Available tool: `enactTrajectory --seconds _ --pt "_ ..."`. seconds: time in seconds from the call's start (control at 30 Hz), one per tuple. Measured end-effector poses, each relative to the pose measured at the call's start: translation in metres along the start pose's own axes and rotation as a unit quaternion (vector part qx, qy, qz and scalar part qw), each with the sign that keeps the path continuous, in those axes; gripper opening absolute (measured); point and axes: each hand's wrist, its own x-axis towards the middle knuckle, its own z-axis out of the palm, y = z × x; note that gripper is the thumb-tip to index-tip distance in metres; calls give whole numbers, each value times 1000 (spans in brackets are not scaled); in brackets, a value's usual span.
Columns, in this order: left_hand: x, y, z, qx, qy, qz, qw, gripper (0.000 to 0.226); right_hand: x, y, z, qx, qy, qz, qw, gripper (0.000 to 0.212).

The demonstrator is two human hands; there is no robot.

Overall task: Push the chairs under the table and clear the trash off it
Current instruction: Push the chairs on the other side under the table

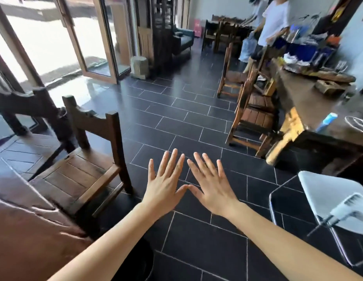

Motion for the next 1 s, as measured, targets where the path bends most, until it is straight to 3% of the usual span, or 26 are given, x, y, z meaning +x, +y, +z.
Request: enactTrajectory --seconds 0.23,0.6,0.8,1.0 --pt "123 -16 36 -6 -35 -58 998 73 132 86 16 7 -19 -72 997 73" --pt "313 -94 68 -26 -23 -303 952 74 412 170 36 57 -33 -249 966 67" --pt "342 -148 77 -43 -5 -445 894 73 532 132 57 92 -72 -368 923 66" --pt "370 -256 74 -21 28 -529 848 72 647 48 72 94 -84 -469 874 67"
